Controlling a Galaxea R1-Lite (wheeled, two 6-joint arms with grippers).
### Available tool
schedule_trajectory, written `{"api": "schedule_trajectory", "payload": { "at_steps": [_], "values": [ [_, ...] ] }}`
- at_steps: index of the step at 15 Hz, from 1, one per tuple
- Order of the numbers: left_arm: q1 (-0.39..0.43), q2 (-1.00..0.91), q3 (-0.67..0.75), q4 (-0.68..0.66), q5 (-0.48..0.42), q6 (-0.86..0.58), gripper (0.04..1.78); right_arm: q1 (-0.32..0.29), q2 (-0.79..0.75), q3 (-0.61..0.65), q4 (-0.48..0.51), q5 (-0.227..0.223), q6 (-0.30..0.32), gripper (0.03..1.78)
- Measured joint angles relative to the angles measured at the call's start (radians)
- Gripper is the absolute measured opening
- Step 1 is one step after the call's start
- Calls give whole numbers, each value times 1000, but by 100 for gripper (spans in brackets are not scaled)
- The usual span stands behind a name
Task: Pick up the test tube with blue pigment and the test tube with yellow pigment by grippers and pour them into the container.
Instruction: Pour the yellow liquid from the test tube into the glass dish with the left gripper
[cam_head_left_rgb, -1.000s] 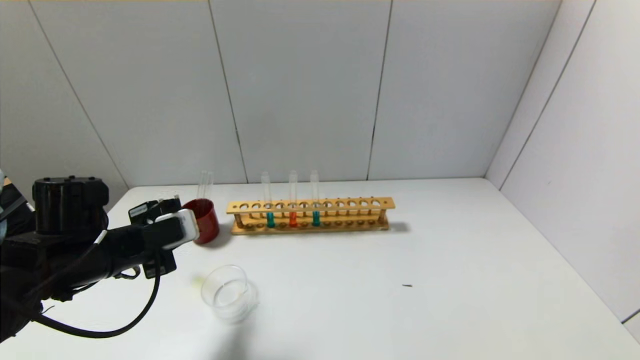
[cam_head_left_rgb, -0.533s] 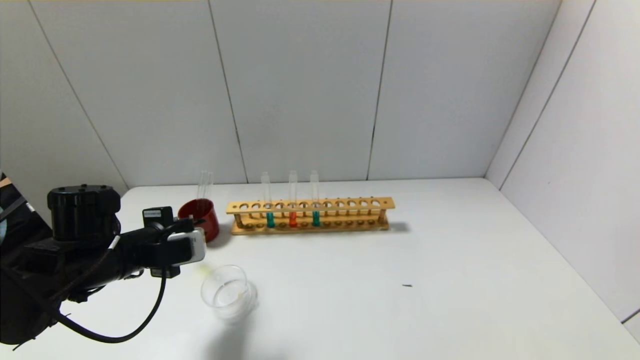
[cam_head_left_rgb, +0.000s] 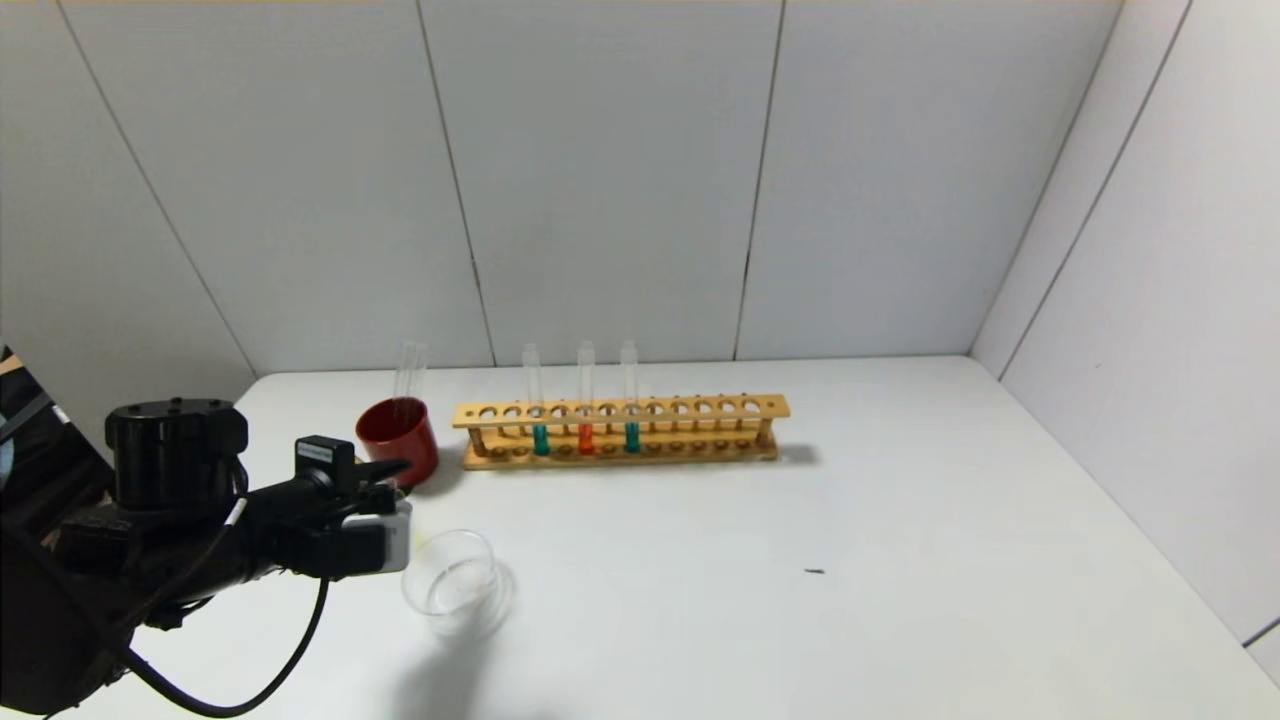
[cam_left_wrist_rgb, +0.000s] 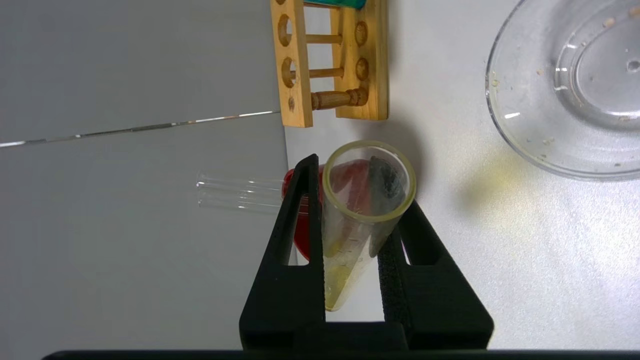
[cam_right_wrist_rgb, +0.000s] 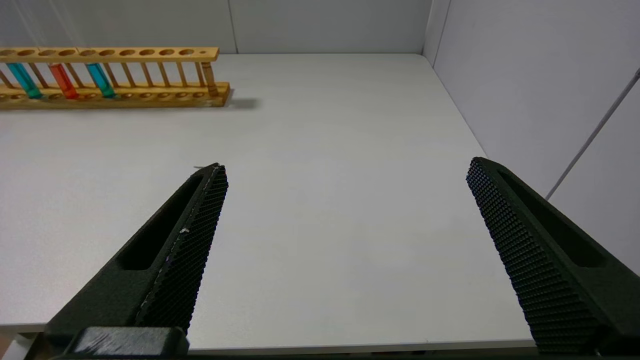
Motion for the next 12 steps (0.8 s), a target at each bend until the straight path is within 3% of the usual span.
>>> {"api": "schedule_trajectory", "payload": {
  "at_steps": [9, 12],
  "values": [
    [49, 50, -26, 4, -1, 238, 34, 0, 0, 0, 0, 0, 0, 175],
    [47, 77, -40, 3, 0, 256, 34, 0, 0, 0, 0, 0, 0, 175]
  ]
}}
